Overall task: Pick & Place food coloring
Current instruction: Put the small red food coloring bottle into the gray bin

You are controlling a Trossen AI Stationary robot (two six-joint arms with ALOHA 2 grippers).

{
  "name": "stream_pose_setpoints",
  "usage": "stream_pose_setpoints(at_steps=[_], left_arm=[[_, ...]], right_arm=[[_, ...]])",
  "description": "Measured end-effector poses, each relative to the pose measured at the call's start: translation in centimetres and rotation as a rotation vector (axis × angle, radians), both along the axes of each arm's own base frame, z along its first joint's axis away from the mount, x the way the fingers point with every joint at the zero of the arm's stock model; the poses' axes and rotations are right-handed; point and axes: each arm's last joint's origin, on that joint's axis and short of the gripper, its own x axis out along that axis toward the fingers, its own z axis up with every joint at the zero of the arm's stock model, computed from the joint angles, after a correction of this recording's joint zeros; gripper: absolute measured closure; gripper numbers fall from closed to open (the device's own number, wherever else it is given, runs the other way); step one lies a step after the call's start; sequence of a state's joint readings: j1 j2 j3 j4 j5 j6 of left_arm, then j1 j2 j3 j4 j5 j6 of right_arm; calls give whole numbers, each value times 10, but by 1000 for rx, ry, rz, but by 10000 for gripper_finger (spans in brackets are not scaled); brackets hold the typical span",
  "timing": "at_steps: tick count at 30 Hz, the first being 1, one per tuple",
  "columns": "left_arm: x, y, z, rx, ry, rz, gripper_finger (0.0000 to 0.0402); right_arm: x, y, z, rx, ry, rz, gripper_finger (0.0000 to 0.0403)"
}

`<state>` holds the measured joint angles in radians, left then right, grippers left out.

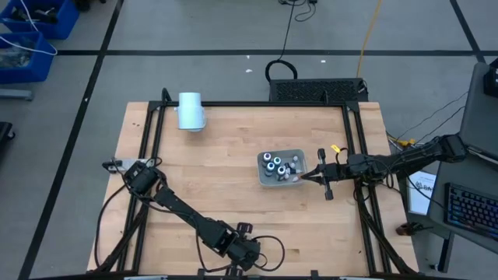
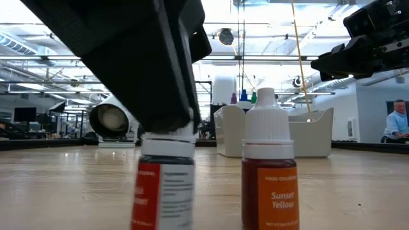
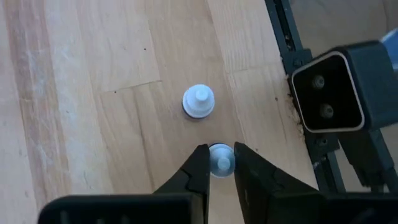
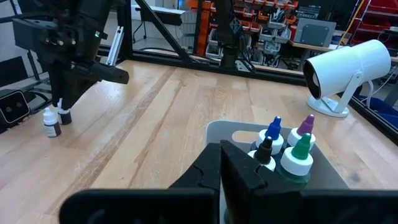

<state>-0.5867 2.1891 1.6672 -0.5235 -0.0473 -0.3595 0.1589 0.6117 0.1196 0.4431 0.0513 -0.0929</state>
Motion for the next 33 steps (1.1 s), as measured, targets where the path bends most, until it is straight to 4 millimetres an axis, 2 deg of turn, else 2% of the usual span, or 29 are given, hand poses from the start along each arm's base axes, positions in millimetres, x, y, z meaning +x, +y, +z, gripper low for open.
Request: stream_pose_setpoints(at_steps=[3, 5, 9, 12, 17, 21, 24, 28, 30, 33], left_arm=[[4, 3, 8, 8, 13, -20, 349], [9, 7, 22, 15, 13, -28, 343], [21, 18, 56, 37, -4, -41, 343], [35, 33, 91, 60, -76, -38, 349], [62, 84, 138, 134, -237, -57, 345], [81, 142, 163, 257, -349, -50, 344], [95, 193, 167, 297, -404, -22, 343], [105, 249, 152, 306, -421, 6, 343], [107, 262, 141, 311, -416, -2, 343], [110, 267, 130, 337, -436, -39, 342]], right_arm=[[0, 0, 0, 1, 0, 0, 403], [0, 0, 0, 1, 0, 0, 403], [0, 0, 0, 0, 0, 0, 403], [0, 0, -1, -1, 6, 0, 403], [0, 0, -2, -3, 16, 0, 403], [0, 1, -2, 3, 16, 47, 403], [-1, 4, -1, 9, 7, 123, 403], [-1, 5, 4, 20, -40, 173, 403], [-2, 5, 7, 26, -60, 183, 403], [-3, 5, 10, 28, -88, 183, 403]])
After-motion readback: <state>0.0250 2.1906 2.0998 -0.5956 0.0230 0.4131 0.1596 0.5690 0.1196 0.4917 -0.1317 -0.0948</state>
